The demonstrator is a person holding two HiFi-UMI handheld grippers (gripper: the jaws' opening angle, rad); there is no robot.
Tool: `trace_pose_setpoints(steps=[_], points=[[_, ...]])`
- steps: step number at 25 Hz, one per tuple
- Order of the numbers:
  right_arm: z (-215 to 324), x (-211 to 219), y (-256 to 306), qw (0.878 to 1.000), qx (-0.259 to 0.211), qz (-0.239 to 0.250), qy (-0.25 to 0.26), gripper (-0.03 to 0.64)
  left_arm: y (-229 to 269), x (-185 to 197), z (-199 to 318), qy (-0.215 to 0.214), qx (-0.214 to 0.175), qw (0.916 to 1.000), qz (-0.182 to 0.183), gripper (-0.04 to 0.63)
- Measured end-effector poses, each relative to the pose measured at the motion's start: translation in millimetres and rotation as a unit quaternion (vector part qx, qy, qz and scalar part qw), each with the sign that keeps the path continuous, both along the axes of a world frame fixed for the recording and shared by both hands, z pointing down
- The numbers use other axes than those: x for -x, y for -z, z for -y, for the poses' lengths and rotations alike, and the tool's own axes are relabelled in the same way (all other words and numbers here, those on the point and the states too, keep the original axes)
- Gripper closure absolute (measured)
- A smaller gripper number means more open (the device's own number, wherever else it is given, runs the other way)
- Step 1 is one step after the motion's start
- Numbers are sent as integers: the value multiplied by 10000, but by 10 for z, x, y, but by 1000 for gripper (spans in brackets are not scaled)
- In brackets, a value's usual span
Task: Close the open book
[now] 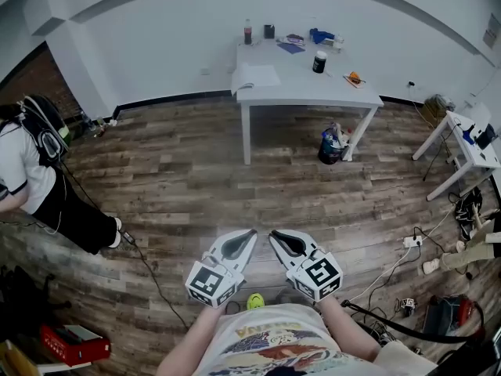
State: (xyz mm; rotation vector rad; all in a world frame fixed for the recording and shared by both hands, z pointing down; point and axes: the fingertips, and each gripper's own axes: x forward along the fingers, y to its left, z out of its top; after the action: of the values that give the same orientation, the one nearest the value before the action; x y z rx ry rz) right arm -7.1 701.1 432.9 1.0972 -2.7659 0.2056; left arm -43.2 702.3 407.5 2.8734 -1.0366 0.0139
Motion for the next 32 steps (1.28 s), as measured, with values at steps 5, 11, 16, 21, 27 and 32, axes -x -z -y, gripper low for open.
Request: trace_pose_setpoints(steps=[5, 11, 16, 21, 27, 32], points=[[85, -43, -20, 9998, 131, 148, -10, 578, -42, -22, 92, 10, 61, 10000, -40, 583], [402, -240, -105, 9997, 218, 100, -15, 578, -135, -123, 367, 124, 227, 9996, -70, 583], [796, -329, -117, 9997, 244, 84, 42, 578, -127, -242, 717, 182, 262, 9995, -41, 583], [1246, -494, -135, 9995, 255, 53, 162, 578, -125, -361, 1178, 367, 182, 9991, 49, 583], [1738, -705, -191, 9987, 363, 91, 350, 578, -175, -555, 1669, 474, 320, 9983, 76, 583], [2109, -787, -198, 9974, 386, 123, 588, 578, -195, -656, 2010, 676, 361, 9970, 112, 583]])
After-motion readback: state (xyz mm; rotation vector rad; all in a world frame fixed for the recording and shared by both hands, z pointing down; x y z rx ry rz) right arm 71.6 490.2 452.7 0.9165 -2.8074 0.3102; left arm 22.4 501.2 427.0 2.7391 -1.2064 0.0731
